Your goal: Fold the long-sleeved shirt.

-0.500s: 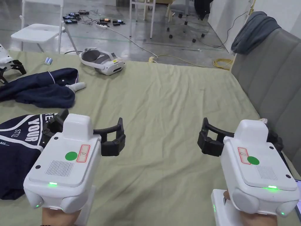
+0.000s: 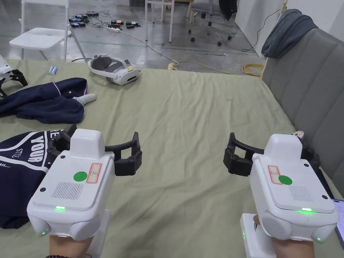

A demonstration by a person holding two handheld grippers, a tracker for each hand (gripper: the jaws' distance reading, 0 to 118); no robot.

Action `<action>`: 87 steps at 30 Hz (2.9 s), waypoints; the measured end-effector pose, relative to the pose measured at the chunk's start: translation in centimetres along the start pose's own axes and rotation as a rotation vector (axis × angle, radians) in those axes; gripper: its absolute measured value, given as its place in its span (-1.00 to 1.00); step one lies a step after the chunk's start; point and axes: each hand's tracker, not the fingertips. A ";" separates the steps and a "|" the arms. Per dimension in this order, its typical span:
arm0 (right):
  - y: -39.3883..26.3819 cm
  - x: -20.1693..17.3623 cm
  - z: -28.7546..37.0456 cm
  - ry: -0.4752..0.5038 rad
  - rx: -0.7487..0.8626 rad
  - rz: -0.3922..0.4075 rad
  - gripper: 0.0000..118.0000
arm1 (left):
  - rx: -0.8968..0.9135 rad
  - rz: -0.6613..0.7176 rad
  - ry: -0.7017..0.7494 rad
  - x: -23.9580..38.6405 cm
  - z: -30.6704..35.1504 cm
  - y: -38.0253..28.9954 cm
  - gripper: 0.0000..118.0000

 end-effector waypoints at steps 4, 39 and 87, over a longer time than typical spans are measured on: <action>-0.2 0.0 0.0 -0.001 0.002 0.011 1.00 | -0.004 0.002 -0.001 -0.1 0.1 -0.1 0.88; 0.6 -0.1 0.5 -0.035 -0.095 0.013 -1.00 | -0.046 -0.032 0.041 -0.2 0.4 0.4 -0.93; -0.5 -26.5 -5.5 0.615 -0.245 0.071 -1.00 | -0.599 0.330 0.201 -29.6 -10.7 -2.9 -0.90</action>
